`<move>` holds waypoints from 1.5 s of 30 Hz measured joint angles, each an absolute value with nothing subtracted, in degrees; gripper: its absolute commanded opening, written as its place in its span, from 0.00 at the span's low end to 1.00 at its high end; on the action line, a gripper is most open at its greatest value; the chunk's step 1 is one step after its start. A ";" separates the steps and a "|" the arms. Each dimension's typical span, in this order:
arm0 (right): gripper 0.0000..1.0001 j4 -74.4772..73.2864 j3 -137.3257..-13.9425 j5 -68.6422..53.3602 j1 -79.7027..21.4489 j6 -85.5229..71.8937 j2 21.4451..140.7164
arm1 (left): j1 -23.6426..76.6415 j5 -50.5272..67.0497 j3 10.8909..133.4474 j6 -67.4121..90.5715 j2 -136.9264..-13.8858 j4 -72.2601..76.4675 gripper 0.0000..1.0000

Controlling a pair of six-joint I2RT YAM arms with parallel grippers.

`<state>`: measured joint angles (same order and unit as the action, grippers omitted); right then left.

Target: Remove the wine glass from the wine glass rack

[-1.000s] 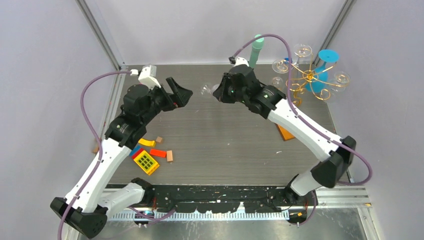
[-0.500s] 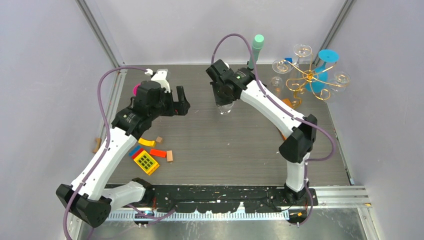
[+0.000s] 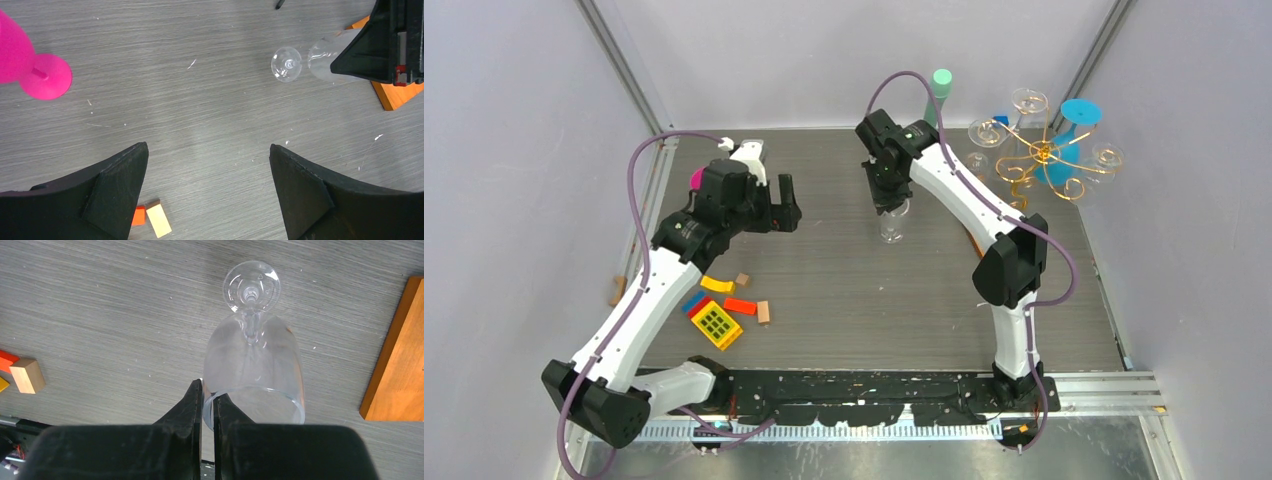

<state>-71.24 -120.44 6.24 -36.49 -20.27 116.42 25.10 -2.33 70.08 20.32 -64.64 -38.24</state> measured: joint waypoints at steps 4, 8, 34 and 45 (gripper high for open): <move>0.11 -72.44 -120.44 4.64 -35.35 -18.55 116.42 | 25.08 -2.07 70.28 20.29 -65.39 -38.44 0.94; 0.15 -72.66 -120.42 2.76 -34.81 -17.21 116.42 | 25.08 -1.63 70.46 20.29 -65.52 -38.52 0.94; 0.49 -71.33 -123.28 -1.52 -33.78 -14.94 114.52 | 25.08 3.44 73.12 19.09 -65.80 -38.85 0.94; 0.50 -59.22 -111.50 -1.87 -33.08 -19.31 95.46 | 25.04 19.77 73.12 19.03 -65.76 -36.03 0.94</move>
